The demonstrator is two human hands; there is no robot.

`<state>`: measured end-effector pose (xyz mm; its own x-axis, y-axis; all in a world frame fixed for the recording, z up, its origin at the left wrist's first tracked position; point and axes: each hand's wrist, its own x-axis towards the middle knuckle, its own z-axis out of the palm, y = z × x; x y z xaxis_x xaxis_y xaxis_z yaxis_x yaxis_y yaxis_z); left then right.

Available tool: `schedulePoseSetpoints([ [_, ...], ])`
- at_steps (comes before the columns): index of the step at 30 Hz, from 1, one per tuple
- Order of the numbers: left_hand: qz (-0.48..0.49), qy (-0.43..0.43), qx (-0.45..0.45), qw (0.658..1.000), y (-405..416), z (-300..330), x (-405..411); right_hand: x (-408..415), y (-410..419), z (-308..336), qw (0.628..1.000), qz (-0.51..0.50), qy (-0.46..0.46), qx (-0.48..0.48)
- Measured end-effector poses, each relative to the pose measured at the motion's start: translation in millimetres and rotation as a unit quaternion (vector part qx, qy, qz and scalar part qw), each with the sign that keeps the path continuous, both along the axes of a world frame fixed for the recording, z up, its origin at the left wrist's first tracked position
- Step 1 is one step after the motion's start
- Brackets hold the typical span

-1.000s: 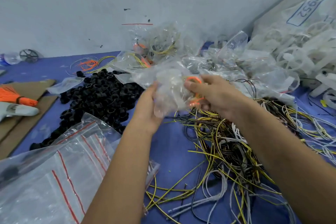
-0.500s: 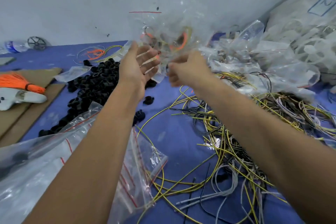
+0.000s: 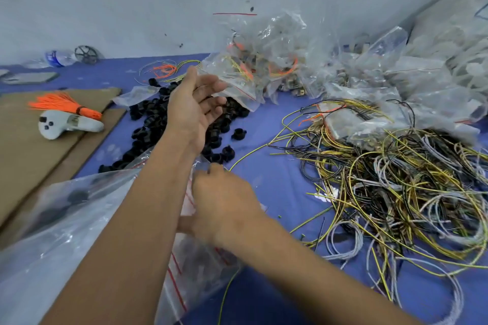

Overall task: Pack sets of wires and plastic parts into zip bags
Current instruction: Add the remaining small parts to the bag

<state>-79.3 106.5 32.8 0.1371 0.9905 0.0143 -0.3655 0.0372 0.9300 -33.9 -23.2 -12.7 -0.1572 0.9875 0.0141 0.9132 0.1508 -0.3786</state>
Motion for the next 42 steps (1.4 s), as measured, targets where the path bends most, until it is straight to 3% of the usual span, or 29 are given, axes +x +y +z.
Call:
schedulePoseSetpoints([
  [2,0.005,0.0,0.003,1.0,-1.6,1.0,1.6,-9.6,-6.2,-0.9,0.999,0.037,-0.023,-0.031],
  [6,-0.001,0.013,0.028,1.0,-5.7,7.5,8.0,6.2,5.4,0.6,0.996,-0.037,0.05,-0.056],
  [9,0.006,0.021,0.051,0.998,-10.5,8.5,12.3,44.8,22.8,5.7,0.989,-0.138,0.057,-0.022],
  [12,0.014,0.019,0.071,0.997,-15.3,2.1,21.1,89.0,33.5,8.4,0.984,-0.157,0.079,0.023],
  [15,0.033,0.002,0.084,0.996,-19.8,-11.0,36.5,122.0,31.9,12.3,0.953,-0.182,0.233,0.065],
  [17,0.054,-0.003,0.088,0.995,-24.0,-24.8,46.4,137.3,27.3,14.1,0.931,-0.212,0.28,0.098],
  [23,0.095,0.043,0.149,0.983,-33.5,-60.3,57.6,172.6,10.2,11.1,0.907,-0.277,0.249,0.196],
  [29,0.087,0.142,0.239,0.957,-42.8,-73.6,67.9,191.2,-10.8,10.1,0.824,-0.335,0.278,0.362],
  [35,0.032,0.38,0.255,0.889,-43.6,-86.0,67.5,216.6,-25.6,11.1,0.773,-0.353,0.259,0.458],
  [37,0.055,0.485,0.223,0.844,-42.5,-86.9,64.2,231.8,-28.7,9.6,0.726,-0.406,0.284,0.477],
  [39,0.115,0.57,0.161,0.797,-39.8,-84.7,58.8,245.7,-29.3,8.6,0.659,-0.437,0.365,0.49],
  [41,0.139,0.621,0.115,0.763,-39.7,-80.4,53.1,254.0,-28.0,8.9,0.601,-0.436,0.438,0.506],
  [42,0.142,0.628,0.11,0.758,-39.7,-78.2,51.8,254.8,-27.2,9.2,0.59,-0.428,0.46,0.506],
])
